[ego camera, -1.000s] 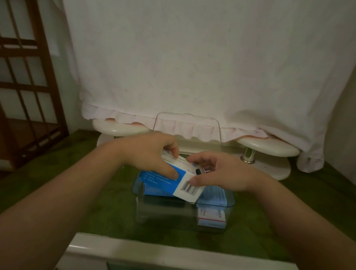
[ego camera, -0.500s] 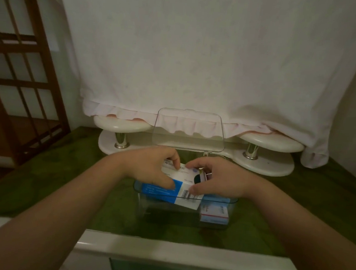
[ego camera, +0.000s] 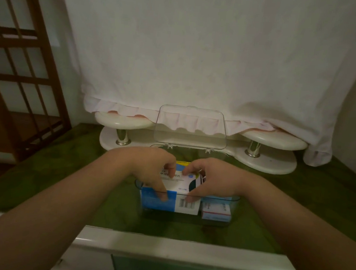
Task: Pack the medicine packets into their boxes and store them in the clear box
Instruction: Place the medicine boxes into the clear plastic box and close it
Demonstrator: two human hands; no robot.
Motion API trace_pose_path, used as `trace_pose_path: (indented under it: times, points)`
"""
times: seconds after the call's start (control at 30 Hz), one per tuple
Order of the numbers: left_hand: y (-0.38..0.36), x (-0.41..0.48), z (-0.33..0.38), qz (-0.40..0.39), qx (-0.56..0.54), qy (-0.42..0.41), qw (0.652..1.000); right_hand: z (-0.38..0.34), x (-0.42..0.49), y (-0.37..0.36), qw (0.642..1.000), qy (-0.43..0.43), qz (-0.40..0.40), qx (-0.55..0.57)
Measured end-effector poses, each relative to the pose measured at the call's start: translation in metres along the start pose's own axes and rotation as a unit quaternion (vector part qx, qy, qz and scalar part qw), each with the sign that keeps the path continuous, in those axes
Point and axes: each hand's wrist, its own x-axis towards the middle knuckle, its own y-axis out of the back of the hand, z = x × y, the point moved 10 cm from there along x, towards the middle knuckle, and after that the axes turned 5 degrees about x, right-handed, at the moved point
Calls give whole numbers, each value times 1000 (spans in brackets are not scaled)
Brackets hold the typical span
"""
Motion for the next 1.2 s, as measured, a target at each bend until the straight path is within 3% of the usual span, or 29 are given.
trace_pose_path:
  times: [0.47,0.77,0.9,1.2]
  points:
    - [-11,7,-3,-12,28,-1,1000,3,4,-8,1000,6,-4,9]
    - [-13,7,-5,-10,14,-7,1000,18,-6,19,990,-24,135,29]
    - [-13,8,-5,-6,11,-8,1000,20,-8,19,989,-39,138,38]
    - [-12,6,-5,4,0,-12,1000,35,-14,13,941,-149,148,264]
